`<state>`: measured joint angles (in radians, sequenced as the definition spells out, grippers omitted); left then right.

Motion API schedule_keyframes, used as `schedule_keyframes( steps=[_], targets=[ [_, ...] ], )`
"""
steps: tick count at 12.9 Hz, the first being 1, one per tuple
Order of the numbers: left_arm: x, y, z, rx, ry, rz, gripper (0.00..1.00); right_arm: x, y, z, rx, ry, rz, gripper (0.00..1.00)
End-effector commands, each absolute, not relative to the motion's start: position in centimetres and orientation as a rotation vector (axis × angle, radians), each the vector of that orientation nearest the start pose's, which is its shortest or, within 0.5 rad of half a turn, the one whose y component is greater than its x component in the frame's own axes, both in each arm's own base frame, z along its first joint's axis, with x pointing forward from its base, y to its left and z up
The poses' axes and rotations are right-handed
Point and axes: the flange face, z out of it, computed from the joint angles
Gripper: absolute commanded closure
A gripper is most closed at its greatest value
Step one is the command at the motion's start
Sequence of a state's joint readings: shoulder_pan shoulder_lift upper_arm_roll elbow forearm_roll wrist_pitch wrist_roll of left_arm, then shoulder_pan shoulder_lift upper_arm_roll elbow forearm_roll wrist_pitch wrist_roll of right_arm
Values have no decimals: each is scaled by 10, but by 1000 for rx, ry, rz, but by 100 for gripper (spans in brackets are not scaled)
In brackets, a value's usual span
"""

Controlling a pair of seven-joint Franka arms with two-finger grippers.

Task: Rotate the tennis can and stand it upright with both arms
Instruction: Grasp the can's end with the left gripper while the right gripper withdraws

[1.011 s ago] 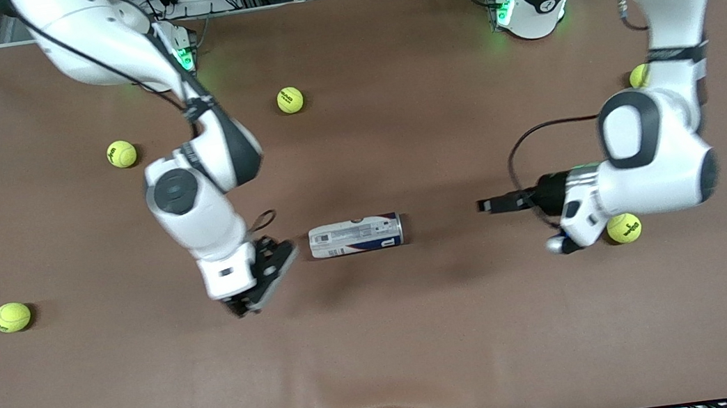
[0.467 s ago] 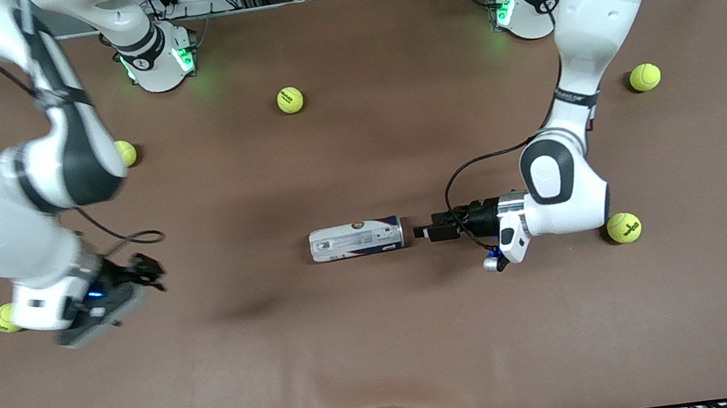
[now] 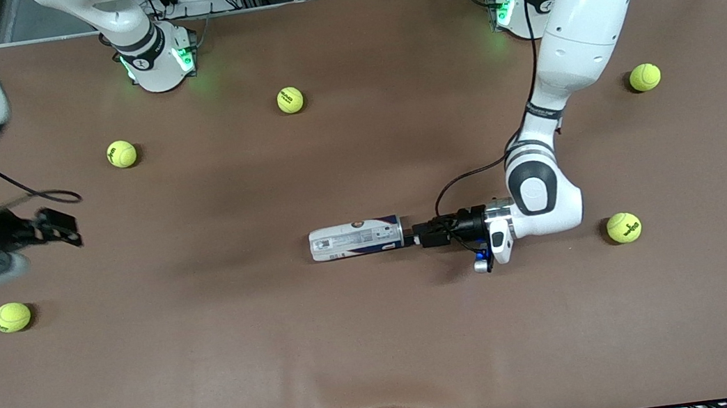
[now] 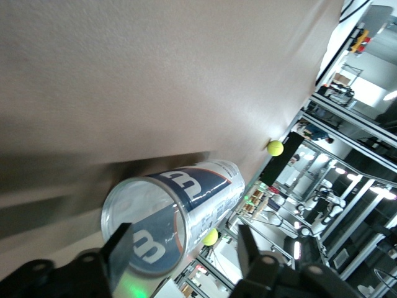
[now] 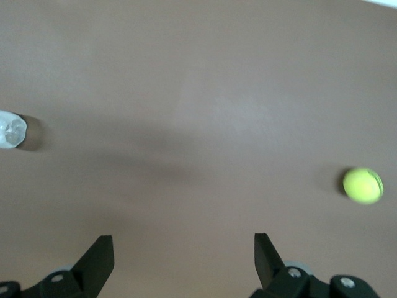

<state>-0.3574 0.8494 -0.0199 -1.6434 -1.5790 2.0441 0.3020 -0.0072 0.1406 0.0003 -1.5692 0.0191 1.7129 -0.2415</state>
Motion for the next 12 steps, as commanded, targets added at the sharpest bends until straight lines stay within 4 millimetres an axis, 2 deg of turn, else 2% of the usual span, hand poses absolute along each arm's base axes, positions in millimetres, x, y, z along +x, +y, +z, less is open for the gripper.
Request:
schedule_keyframes(
  steps=[1,2,3,4,5,6,9,10,12],
  targets=[
    [598,-311,119,1843,492,-403,34,577,-22,585,-3099,-194,20,0],
    [595,-317,115,1822,511,-409,41,572,-23,592,-3099,-181,39,0],
    [592,-323,113,1800,526,-411,51,569,-24,615,-3103,-160,21,0],
    [591,-328,116,1789,530,-410,65,565,-22,639,-3115,-94,26,0],
    [593,-327,119,1786,527,-406,83,558,-21,655,-3119,-14,53,0],
    [594,-329,123,1785,519,-401,98,555,-22,663,-3120,19,68,0],
    [620,-320,164,1821,477,-377,100,555,-26,662,-3116,17,72,0],
    [632,-321,192,1886,434,-386,100,555,-24,663,-3122,23,71,0],
    [659,-311,254,2036,471,-436,100,553,-29,663,-3112,34,77,0]
  ],
)
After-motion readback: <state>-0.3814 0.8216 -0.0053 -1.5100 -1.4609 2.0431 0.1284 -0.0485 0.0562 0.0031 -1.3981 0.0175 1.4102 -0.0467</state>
